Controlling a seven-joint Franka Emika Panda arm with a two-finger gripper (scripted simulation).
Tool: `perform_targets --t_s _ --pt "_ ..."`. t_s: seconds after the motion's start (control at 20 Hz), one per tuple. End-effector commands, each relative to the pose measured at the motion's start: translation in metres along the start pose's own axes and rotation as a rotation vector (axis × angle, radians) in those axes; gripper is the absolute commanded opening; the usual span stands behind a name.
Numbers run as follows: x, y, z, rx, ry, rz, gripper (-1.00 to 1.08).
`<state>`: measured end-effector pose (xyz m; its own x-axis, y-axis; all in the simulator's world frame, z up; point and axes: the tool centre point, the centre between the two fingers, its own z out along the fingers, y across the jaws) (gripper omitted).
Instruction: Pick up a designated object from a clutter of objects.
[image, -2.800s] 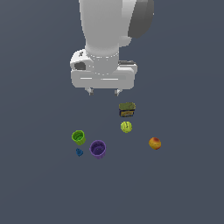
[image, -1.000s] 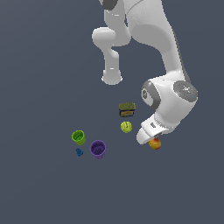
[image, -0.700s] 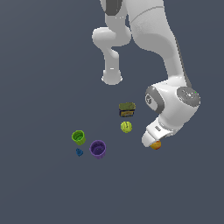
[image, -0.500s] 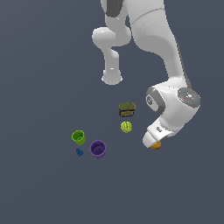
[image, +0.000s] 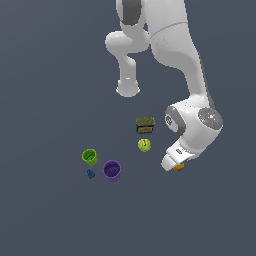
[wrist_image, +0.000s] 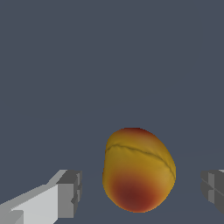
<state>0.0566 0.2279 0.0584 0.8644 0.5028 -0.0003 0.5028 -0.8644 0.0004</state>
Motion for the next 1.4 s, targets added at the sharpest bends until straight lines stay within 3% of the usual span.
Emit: perform_targets --t_s 0.0,0.3,0.35,1.35 --pt "0.0 0.0 0.013 0.0 0.0 -0.001 1.0" --pt "0.001 -0.001 0.024 0.0 0.0 -0.001 1.0" --pt "0.001 -0.001 0.024 0.0 0.0 -0.001 -1.0" --pt "-0.008 0.004 0.002 0.0 0.0 0.0 -1.0"
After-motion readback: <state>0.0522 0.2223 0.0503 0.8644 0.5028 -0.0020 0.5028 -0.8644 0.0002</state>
